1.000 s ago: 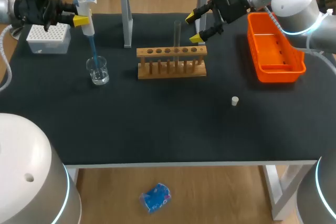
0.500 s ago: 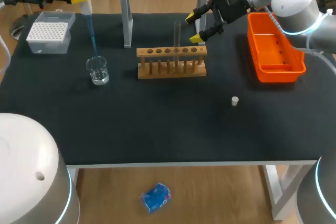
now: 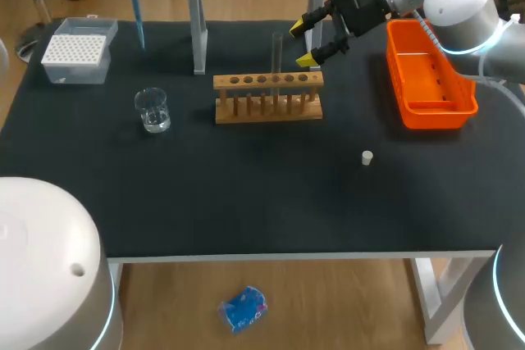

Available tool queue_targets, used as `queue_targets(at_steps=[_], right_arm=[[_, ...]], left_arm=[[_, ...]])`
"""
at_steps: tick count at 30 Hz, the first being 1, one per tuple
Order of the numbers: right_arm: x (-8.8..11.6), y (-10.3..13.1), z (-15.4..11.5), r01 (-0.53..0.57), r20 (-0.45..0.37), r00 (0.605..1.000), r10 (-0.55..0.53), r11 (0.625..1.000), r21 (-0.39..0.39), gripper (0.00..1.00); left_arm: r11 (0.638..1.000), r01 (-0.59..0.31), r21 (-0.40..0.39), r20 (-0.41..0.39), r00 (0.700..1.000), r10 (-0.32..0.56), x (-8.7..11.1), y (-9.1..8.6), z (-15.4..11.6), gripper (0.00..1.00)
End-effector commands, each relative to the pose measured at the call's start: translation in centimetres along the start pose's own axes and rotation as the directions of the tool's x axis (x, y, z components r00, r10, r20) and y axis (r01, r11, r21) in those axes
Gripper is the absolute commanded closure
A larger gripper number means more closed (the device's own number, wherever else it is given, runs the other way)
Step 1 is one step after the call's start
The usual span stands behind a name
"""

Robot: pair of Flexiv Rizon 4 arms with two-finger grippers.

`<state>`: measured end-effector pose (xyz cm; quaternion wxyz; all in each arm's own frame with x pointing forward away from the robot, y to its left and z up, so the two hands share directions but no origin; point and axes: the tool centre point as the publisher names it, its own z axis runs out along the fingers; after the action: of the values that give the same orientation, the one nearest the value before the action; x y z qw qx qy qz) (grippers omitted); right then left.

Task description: Invert the test tube, pick up the pipette, mount the tip to pipette, aspirate from beaker and dispense into the tube, eject the tip, return the pipette, and cap with the stopper.

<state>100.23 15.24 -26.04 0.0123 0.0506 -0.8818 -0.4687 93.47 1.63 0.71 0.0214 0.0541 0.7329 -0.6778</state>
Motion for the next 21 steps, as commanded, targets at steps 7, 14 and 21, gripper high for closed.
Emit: queue_targets(at_steps=[7, 14, 21], right_arm=[[-0.1, 0.0, 0.0, 0.000, -0.002, 1.000, 0.000, 1.000, 0.002, 0.00], [-0.1, 0.0, 0.0, 0.000, -0.002, 1.000, 0.000, 1.000, 0.002, 0.00], [-0.1, 0.0, 0.0, 0.000, -0.002, 1.000, 0.000, 1.000, 0.002, 0.00]], left_arm=[[0.998, -0.016, -0.052, 0.029, 0.999, 0.017, 0.3, -2.3, 0.5, 1.00], [0.998, -0.041, -0.037, -0.030, 0.999, 0.040, -0.1, -3.5, 3.4, 1.00], [0.998, -0.063, -0.016, -0.119, 0.991, 0.060, -0.5, -4.7, 8.1, 1.00]])
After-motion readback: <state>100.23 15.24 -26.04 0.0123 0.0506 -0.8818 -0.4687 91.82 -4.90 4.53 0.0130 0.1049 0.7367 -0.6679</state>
